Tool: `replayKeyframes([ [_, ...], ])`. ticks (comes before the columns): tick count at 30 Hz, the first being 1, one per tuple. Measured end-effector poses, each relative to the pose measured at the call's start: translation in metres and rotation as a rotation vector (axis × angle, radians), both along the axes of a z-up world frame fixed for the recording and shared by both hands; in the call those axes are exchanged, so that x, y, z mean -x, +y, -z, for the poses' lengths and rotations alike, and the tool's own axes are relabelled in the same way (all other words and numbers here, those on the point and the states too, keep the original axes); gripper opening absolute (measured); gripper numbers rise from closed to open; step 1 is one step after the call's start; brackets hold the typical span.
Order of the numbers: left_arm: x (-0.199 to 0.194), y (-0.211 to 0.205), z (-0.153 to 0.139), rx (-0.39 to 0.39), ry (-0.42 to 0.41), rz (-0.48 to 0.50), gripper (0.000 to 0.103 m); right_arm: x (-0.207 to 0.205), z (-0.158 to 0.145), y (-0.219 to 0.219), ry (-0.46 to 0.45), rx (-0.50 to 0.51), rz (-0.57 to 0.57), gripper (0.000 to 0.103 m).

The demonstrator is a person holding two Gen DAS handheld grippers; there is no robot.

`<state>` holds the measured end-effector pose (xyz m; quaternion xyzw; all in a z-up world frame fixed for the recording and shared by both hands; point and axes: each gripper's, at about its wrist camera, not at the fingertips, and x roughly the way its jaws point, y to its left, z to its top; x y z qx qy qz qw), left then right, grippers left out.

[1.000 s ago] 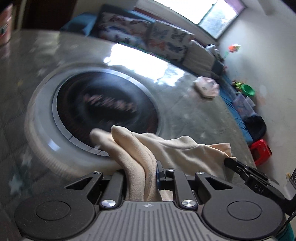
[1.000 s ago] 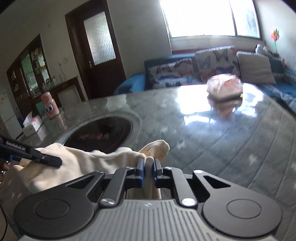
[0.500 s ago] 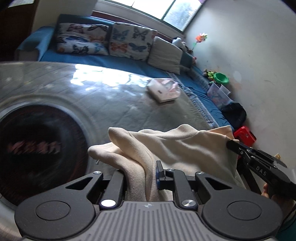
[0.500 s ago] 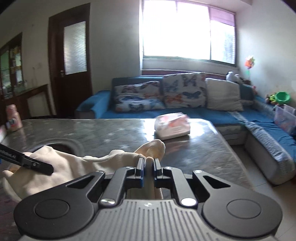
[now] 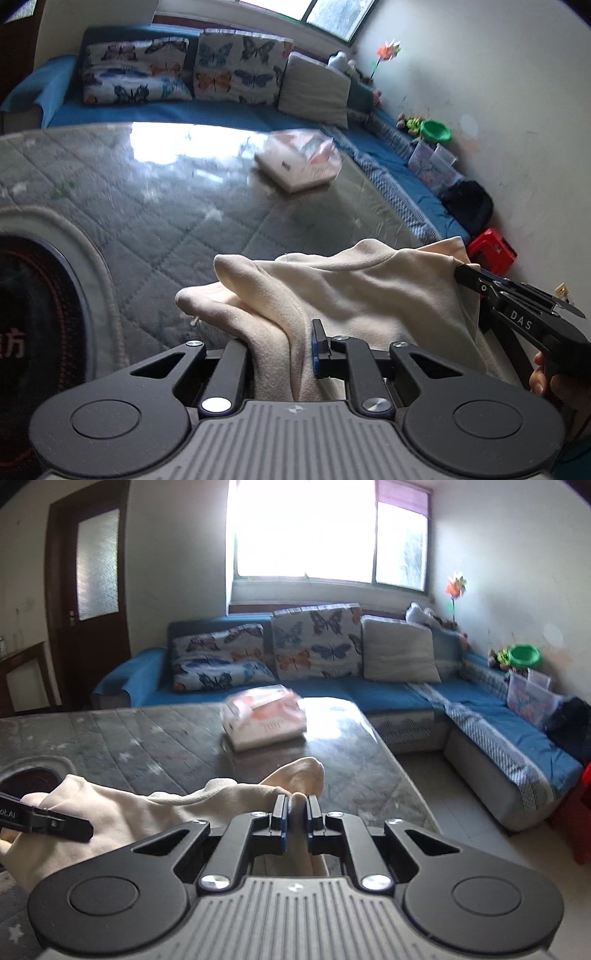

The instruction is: Fold clothes

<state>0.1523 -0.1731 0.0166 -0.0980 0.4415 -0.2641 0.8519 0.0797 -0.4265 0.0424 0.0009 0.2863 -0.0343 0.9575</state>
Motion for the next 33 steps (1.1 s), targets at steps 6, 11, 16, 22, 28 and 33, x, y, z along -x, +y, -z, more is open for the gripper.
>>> replayKeyframes([
  [6,-0.004,0.003,0.021,-0.033,0.049,-0.005,0.024,-0.014,0.041,-0.008,0.084,-0.011,0.04,0.009],
  [11,-0.003,0.007,0.023,-0.068,0.044,-0.008,0.036,-0.018,0.052,-0.011,0.113,-0.009,0.057,0.01],
  [16,0.004,0.001,0.018,-0.159,-0.012,-0.006,0.05,-0.017,0.039,-0.008,0.065,0.012,0.078,0.015],
  [22,0.012,-0.002,0.014,-0.216,-0.058,-0.008,0.057,-0.02,0.037,0.004,0.047,-0.011,0.024,0.017],
  [28,0.016,-0.004,0.014,-0.28,-0.092,-0.009,0.067,-0.031,0.056,0.01,0.108,-0.018,0.009,0.024],
  [33,0.021,-0.002,0.011,-0.309,-0.125,-0.015,0.068,-0.022,0.052,0.015,0.097,0.018,0.005,0.029],
])
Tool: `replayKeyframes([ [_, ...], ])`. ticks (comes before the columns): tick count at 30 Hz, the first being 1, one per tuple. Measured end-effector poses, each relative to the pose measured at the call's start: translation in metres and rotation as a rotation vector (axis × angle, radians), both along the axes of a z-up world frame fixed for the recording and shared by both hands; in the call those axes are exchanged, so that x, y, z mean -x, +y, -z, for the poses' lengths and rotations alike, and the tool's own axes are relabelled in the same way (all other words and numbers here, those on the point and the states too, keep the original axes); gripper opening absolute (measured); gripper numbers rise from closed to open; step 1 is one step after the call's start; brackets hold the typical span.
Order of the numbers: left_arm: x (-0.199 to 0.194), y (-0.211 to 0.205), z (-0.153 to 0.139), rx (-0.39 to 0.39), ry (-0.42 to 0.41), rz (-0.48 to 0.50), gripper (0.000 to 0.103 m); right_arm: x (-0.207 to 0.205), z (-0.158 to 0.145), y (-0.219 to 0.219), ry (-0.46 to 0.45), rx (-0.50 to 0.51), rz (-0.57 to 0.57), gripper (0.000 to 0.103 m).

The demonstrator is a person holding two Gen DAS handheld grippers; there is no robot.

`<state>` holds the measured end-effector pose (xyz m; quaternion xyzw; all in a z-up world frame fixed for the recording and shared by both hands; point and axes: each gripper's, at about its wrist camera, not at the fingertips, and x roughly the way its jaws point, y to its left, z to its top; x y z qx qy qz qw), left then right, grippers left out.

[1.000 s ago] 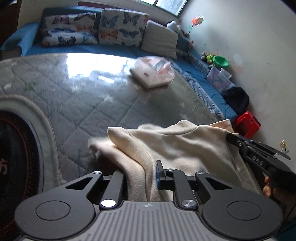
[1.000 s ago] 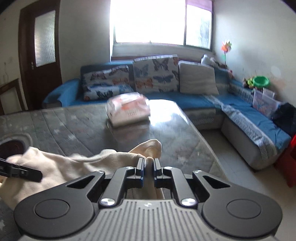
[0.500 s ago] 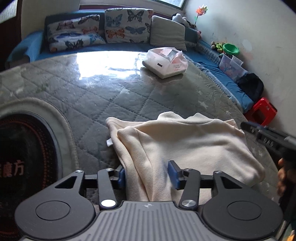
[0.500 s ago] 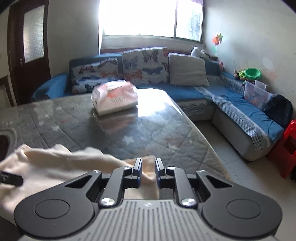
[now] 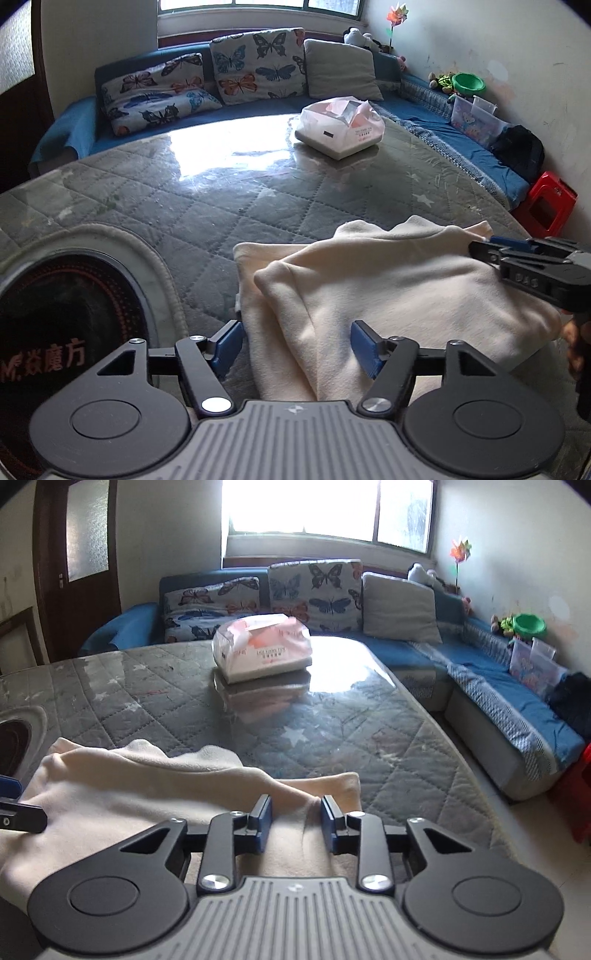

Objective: Fold clothes
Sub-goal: 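Open both grippers and press the folded sweatshirt flat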

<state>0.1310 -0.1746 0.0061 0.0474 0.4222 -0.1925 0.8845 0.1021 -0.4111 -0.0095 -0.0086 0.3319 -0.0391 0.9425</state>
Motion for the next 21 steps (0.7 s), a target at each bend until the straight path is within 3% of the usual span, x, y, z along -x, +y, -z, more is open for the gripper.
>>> replayKeyframes([
  [4,0.01,0.0,-0.005,-0.024,-0.04,0.007,0.069,0.021,-0.012,0.013,-0.043,-0.002,-0.048,0.038],
  [10,0.026,-0.007,-0.003,-0.079,-0.087,0.039,0.073,0.048,0.0,0.036,-0.036,-0.006,-0.109,0.04],
  [21,0.039,-0.001,0.003,-0.103,-0.095,0.065,0.076,0.085,0.007,0.028,-0.058,-0.06,-0.062,0.047],
])
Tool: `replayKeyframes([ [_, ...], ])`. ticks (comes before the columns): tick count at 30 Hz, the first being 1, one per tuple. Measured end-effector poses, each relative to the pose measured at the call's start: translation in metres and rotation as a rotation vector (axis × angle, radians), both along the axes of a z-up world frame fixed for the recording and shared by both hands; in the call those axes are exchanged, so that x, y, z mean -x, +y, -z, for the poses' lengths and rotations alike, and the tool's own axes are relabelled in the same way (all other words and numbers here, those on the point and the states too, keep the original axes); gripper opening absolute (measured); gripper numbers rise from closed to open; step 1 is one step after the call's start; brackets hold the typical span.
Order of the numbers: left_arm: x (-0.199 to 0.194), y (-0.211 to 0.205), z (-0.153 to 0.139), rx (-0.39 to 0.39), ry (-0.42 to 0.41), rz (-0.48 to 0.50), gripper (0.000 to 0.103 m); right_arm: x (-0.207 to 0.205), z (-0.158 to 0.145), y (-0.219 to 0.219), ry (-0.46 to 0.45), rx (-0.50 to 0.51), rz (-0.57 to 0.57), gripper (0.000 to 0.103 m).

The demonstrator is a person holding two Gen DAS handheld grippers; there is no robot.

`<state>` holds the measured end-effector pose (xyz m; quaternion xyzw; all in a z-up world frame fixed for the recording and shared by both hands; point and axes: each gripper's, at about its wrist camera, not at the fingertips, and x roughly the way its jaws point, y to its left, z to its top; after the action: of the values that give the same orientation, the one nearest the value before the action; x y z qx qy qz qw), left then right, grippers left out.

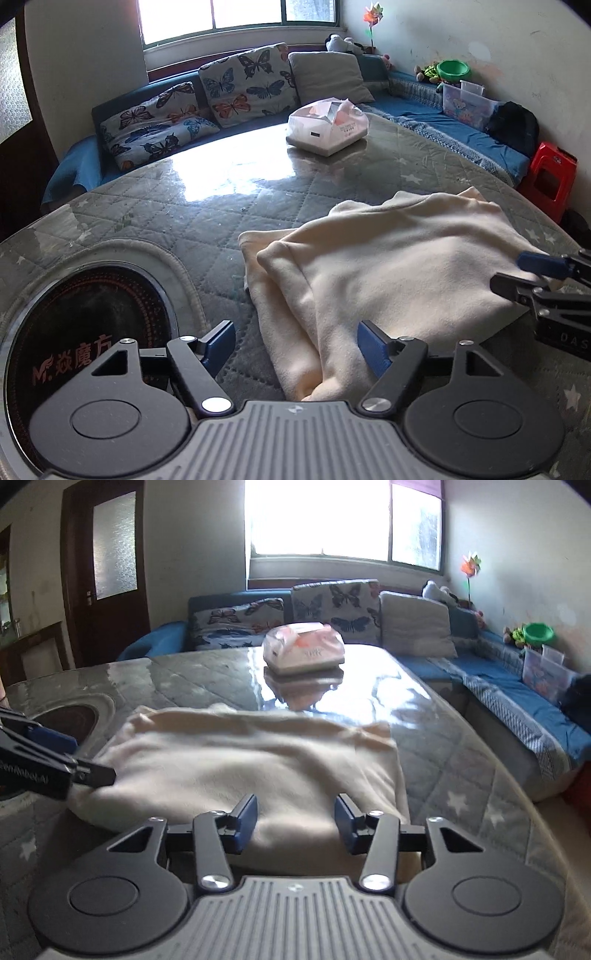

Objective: Fold clothes
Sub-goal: 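Open both grippers and press the folded sweatshirt flat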

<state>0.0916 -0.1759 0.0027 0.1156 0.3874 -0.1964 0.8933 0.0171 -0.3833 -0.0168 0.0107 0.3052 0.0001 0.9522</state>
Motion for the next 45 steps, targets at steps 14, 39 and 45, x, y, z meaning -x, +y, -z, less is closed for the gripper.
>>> replayKeyframes([
  [14,0.003,0.003,0.0,-0.011,-0.003,-0.007,0.076,0.015,-0.008,-0.018,-0.012,-0.024,0.053,0.047],
  [39,0.023,0.014,-0.009,0.022,-0.009,-0.029,0.091,0.007,-0.002,0.051,-0.025,0.059,-0.107,0.058],
  [45,0.028,0.015,-0.013,0.036,-0.022,-0.033,0.103,0.003,-0.009,0.051,-0.04,0.031,-0.106,0.059],
])
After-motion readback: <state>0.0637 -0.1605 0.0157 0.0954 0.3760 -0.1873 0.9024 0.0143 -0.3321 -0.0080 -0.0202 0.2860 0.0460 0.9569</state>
